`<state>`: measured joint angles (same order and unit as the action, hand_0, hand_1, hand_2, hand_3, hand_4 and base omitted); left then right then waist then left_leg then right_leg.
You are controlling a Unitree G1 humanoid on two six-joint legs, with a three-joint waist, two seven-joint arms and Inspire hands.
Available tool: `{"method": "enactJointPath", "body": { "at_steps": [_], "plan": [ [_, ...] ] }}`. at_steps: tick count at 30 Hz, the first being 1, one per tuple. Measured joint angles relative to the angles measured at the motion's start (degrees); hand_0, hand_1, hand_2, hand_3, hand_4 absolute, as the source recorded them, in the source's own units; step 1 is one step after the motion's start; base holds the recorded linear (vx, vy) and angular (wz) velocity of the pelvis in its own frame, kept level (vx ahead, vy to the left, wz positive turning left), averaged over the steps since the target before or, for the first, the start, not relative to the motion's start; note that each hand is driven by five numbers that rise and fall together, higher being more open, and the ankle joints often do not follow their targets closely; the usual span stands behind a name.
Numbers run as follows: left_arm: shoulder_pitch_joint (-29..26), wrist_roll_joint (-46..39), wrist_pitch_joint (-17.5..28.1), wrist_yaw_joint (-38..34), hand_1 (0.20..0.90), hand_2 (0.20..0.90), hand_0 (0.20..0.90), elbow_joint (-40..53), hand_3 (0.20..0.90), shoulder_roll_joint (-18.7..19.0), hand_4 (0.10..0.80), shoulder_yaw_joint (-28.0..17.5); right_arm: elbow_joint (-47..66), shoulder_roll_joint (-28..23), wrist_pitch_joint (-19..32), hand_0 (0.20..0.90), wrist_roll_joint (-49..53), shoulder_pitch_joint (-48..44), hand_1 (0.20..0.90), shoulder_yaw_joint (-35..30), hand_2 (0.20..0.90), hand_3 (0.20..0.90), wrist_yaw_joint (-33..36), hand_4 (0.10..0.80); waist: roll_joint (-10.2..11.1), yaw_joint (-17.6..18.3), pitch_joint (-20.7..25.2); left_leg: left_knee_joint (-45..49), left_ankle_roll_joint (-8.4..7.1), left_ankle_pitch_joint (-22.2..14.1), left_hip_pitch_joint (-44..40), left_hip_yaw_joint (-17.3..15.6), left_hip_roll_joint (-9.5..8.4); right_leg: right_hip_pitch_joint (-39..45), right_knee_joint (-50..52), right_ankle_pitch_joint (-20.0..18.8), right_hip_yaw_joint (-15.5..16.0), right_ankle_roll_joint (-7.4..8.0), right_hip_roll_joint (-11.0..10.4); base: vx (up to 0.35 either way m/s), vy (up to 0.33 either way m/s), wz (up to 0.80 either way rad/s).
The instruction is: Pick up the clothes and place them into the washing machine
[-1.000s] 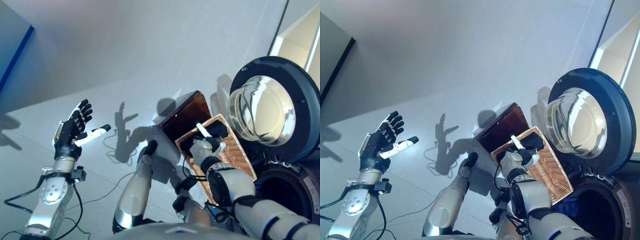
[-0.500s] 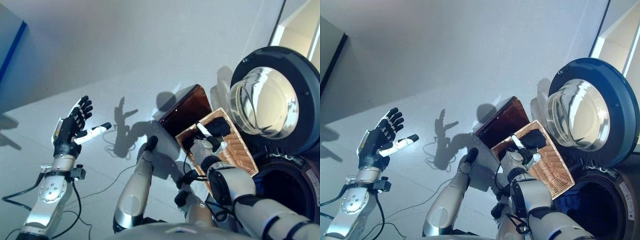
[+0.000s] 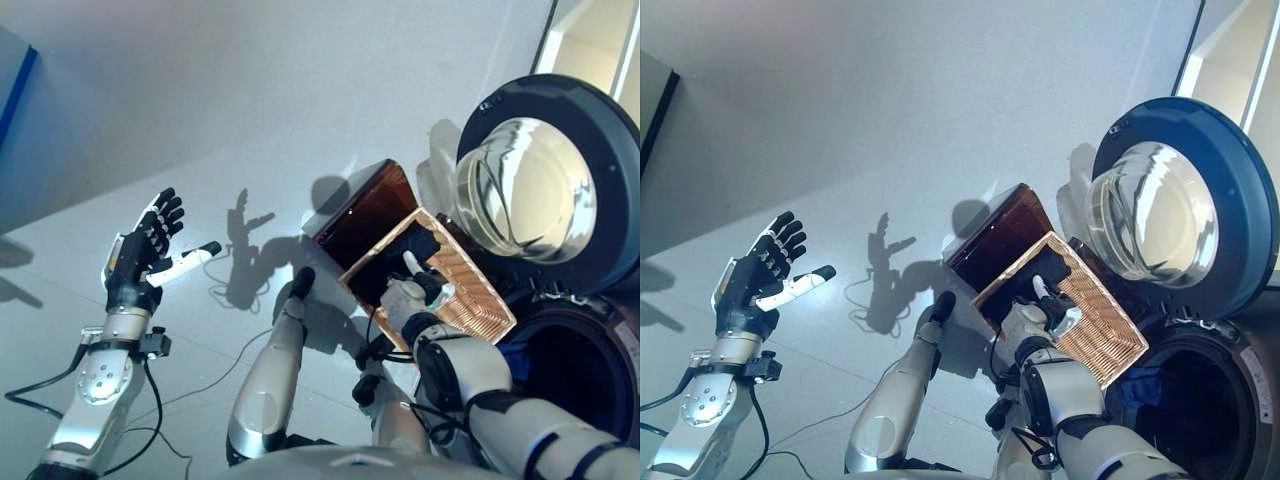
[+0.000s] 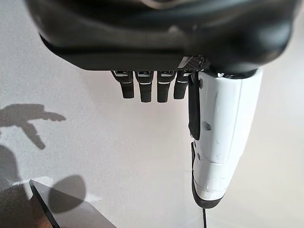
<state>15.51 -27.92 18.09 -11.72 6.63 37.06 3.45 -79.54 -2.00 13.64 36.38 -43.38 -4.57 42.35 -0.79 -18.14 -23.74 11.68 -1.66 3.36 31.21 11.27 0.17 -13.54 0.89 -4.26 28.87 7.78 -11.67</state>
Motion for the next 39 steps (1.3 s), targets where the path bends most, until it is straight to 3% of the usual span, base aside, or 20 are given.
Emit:
{"method": "enactJointPath", "body": {
  "at_steps": [14,16,39],
  "plan": [
    [0.0,-0.7,0.1,0.1,0.9,0.9,0.9,0.0,0.9,1.3,0.8,0.0,0.0,0.4,0.0,0.2,0.0,0.1,0.2,0.0,0.2,0.2,0.0,0.3,0.0,0.2,0.0,0.2,-0.06,0.0,0.0,-0.2,0.01,0.0,0.0,-0.2,-0.3,0.19,0.0,0.0,0.0,0.0],
    [0.0,-1.2,0.2,0.1,0.9,0.9,0.9,0.0,0.9,1.6,0.8,0.0,0.0,0.4,0.0,0.9,0.0,0.1,0.9,0.0,0.9,0.9,0.0,0.8,0.0,0.2,0.0,0.2,-0.03,0.0,0.0,-0.2,0.01,0.0,0.0,-0.2,-0.4,0.2,0.0,0.0,0.0,0.0],
    [0.1,-2.4,1.3,0.3,0.9,0.9,0.9,0.6,0.9,3.2,0.8,-0.2,0.0,0.1,0.0,0.9,-4.0,-0.6,0.9,0.1,0.9,0.9,1.6,0.8,0.1,0.7,0.1,0.4,0.15,0.1,2.5,-0.3,-0.18,-2.9,0.9,-0.3,-0.9,0.4,-0.4,-0.002,0.0,-0.01]
  ]
}}
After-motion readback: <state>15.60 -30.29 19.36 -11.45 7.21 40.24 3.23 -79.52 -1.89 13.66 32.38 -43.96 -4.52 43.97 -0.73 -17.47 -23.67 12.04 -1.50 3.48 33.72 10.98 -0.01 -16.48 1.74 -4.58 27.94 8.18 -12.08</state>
